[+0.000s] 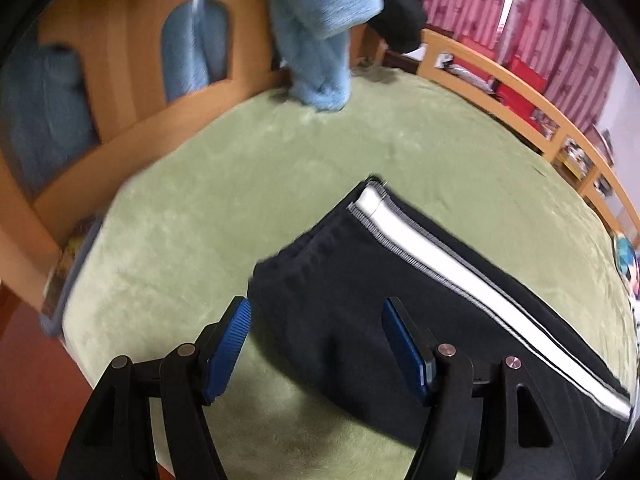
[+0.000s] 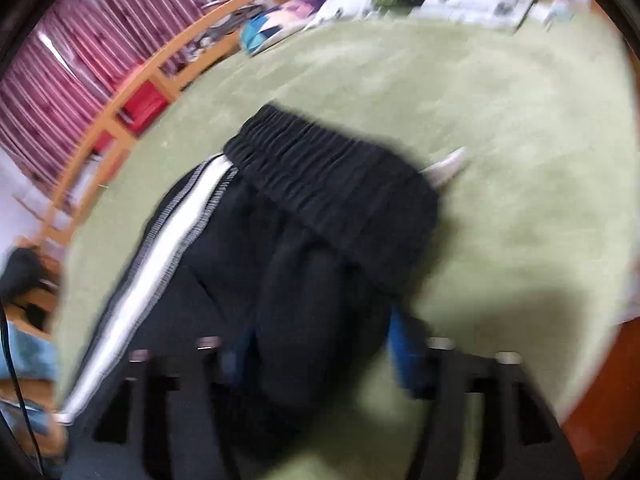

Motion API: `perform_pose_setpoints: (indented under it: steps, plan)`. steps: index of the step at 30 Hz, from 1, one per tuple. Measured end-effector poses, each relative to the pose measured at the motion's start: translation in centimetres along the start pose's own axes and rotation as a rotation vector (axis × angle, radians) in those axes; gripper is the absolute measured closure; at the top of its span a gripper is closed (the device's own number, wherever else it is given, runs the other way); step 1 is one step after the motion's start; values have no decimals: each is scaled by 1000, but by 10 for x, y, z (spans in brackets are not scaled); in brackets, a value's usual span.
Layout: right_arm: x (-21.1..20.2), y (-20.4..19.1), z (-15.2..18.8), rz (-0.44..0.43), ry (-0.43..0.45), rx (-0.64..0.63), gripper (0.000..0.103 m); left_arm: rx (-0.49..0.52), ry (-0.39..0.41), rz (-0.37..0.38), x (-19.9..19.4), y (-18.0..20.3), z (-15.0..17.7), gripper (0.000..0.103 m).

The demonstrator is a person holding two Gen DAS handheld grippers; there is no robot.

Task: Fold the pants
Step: 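Lay the waistband down and pinch its corner with the left tool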

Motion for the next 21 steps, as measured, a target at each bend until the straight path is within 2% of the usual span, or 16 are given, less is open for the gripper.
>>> perform_pose_setpoints:
  steps: [3,7,9,12,14,16,21]
  plan:
    - [-31,-10,2,77,33,-90,31,65,47,14,-11,11,-15,37]
    - [-54,-58,-1,109,69,-234,31,130,49,113,-6,42,-38,37]
    - [-53,-90,2,84,80,-305,31,163,55,143,5,59,-49,37]
    - [-37,-134,11,35,74,-352,31,208,52,113,30,82,-62,39]
    - [-24,-162,22,-25,52,-357,31,212,39,137,50,94,-68,53]
    - [-10,-184,33,-61,27,-379,31,214,17,127,67,102,-71,58]
    - [15,-213,53,-87,-26,-398,31,205,-22,77,104,102,-81,58]
Point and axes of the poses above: each gripper's, at about its wrist camera, not at the fingertips, and x roughly the way its jaws point, y to its right, z to its underside, the point moved 5 cm from there along x, roughly the way its jaws point, and after that the axes turned 13 degrees about -z, right-handed, at the moved point
